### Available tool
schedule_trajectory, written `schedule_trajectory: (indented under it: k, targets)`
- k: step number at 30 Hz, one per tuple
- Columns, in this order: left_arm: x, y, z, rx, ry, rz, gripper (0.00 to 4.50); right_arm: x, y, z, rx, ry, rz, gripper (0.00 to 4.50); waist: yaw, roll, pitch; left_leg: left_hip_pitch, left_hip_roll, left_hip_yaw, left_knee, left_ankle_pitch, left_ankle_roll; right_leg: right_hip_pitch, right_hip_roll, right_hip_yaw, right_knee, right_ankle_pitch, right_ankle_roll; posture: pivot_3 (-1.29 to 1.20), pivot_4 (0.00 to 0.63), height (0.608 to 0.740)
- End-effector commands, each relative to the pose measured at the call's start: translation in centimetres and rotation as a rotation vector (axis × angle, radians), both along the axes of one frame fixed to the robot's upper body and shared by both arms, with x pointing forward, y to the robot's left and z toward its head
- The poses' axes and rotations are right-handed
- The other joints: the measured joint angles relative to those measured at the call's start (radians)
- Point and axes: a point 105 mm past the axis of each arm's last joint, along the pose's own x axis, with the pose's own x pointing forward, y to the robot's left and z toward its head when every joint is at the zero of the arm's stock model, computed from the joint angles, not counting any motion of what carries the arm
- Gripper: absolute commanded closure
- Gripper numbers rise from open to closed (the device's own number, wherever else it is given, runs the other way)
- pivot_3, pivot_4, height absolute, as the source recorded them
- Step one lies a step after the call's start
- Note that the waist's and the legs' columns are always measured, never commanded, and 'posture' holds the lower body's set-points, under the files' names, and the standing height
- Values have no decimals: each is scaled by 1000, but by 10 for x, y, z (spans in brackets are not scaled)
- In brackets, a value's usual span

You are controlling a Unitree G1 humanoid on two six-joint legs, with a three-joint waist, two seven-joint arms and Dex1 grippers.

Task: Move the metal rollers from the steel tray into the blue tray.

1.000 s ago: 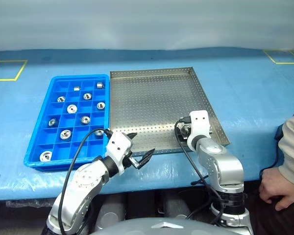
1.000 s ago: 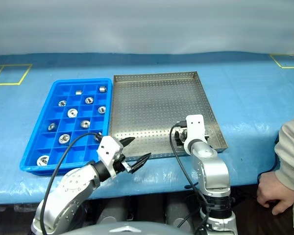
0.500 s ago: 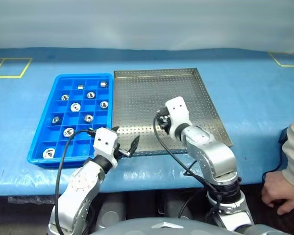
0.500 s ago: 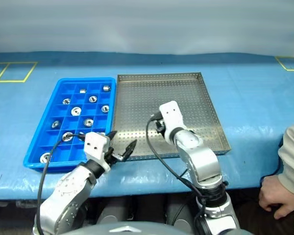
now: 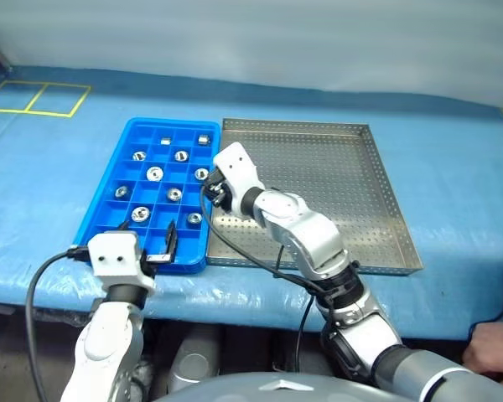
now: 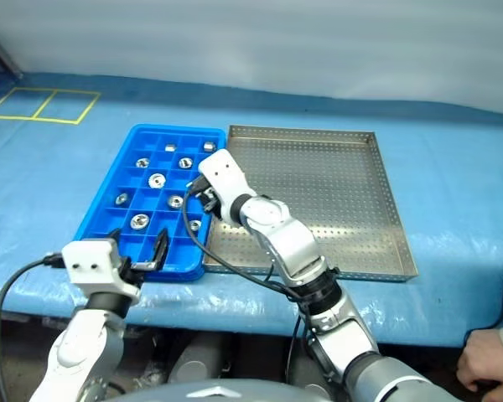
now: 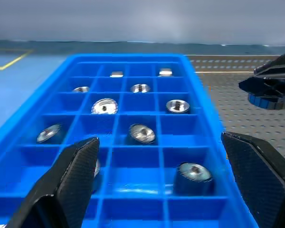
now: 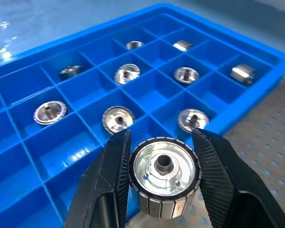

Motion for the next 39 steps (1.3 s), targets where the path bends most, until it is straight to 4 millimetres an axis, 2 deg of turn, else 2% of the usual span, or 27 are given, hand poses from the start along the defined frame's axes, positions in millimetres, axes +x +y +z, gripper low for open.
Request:
schedule_trajectory:
  k: [1,4,10,14,19,27,28,33,36,39]
  targets:
    - [-13,3,16,6,-56,48,0,-11,23,8,65,-26,96,2835,30,-1,0,0,0,0,0,0,0,0,0,0,0,-2,-3,604,150,740]
    - [-22,3,10,5,-20,68,0,-19,32,0,74,2,144,2835,74,-1,0,-1,1,0,0,0,0,0,0,0,-1,-2,-3,623,150,740]
    - [-24,-2,7,-3,-4,45,0,-28,35,-14,55,44,191,2835,174,-2,0,-4,1,1,1,0,-1,-10,0,-3,0,-3,-4,619,150,740]
    - [-23,-6,4,-10,7,6,0,-33,31,-27,31,72,186,2835,223,-2,0,-5,0,1,1,-1,-2,-10,0,-5,0,-4,-5,603,150,740]
    - [-18,-13,3,-23,7,-41,0,-30,19,-33,20,78,144,2835,265,-2,-1,-6,1,2,1,-2,-3,-11,0,-10,0,-4,-5,570,150,740]
    - [-8,-25,3,-23,3,-146,0,-27,-6,-26,20,64,82,184,284,-3,-1,-6,1,3,1,-2,-4,-10,0,-11,0,-6,-8,490,150,740]
    - [-7,-26,3,-22,3,-155,0,-28,-8,-25,22,63,76,28,283,-3,-1,-6,1,3,1,-2,-4,-10,0,-12,0,-6,-8,478,150,740]
    - [1,-31,5,-9,-7,-223,0,-30,-23,-11,49,30,43,28,269,-3,-1,-6,1,2,1,-2,-4,-10,1,-13,0,-5,-7,397,150,740]
    - [9,-31,7,15,-7,-268,0,-30,-41,-7,61,15,3,28,252,-2,-2,-6,1,1,1,-2,-5,-9,1,-14,0,-5,-7,352,150,740]
    - [16,-30,7,54,-1,-305,0,-27,-61,-10,42,7,-65,28,214,-2,-3,-6,1,0,2,-2,-5,-7,0,-15,0,-6,-8,296,150,740]
